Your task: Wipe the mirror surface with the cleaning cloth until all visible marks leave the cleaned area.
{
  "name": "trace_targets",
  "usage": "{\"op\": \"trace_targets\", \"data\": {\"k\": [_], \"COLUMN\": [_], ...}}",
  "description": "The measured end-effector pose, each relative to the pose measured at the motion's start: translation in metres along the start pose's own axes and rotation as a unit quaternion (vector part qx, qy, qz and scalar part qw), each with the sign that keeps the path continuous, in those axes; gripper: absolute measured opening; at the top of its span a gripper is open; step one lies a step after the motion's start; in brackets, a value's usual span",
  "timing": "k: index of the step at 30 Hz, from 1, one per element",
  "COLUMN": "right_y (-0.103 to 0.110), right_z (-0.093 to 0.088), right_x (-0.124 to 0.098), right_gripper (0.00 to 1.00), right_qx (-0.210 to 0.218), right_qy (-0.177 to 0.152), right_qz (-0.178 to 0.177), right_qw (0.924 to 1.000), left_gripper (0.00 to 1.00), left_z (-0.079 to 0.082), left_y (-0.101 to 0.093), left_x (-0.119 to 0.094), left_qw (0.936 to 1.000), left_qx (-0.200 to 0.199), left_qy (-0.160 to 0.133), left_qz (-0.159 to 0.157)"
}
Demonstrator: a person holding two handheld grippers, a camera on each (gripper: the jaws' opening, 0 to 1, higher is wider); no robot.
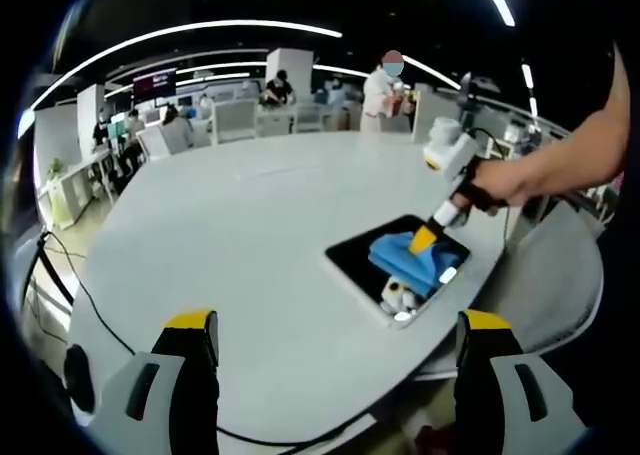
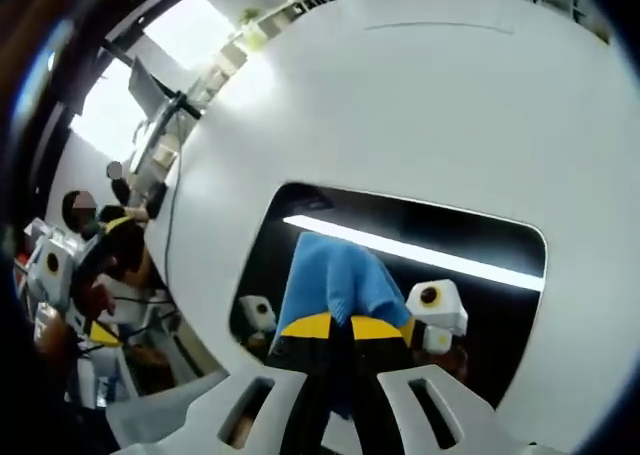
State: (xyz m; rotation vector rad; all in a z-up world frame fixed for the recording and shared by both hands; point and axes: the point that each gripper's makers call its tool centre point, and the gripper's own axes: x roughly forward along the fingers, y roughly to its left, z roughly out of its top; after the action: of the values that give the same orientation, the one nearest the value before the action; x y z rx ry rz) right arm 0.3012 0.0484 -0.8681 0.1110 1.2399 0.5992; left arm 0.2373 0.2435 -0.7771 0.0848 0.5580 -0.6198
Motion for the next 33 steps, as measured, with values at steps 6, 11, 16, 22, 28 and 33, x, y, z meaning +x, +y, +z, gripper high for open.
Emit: {"op": "trace_targets", "data": {"k": [6,11,16,22,28,33], "right_y": [-0.003,-0.005,-0.009,-0.013,-0.015,-0.018], "right_z": [0.008,0.016,0.024,0.037,0.048,0.055], "right_x": [0.002,0.003,0.005,0.009,0.011,0.014], "right_gripper": [0.00,0.00,0.00,0.00,0.00,0.00], "right_qx": [-0.007,-0.011,-0.016,-0.022,-0.026,-0.028], "right_qy": [-0.001,-0.001,-0.001,-0.004,-0.003,-0.004], "right_qz": [-0.003,-0.007,-0.010,-0.016,-0.023,-0.027], "right_qw": [1.0000,0.9999,0.9998,0.9996,0.9994,0.9992], "left_gripper": [0.99,0.99,0.99,0.99,0.99,0.99], "left_z": [0.000,-0.001,-0.003,-0.005,-0.003,-0.002], "left_y": [-0.001,-0.002,-0.003,-0.003,-0.006,-0.006], "left_x": [0.001,0.001,0.001,0.002,0.005,0.006], "left_qw": [1.0000,1.0000,1.0000,1.0000,1.0000,1.0000], "left_qx": [-0.001,-0.001,-0.003,-0.005,-0.007,-0.006], "left_qy": [0.001,0.003,0.005,0.006,0.005,0.006], "left_qz": [-0.001,-0.002,-0.002,-0.001,-0.004,-0.004]}}
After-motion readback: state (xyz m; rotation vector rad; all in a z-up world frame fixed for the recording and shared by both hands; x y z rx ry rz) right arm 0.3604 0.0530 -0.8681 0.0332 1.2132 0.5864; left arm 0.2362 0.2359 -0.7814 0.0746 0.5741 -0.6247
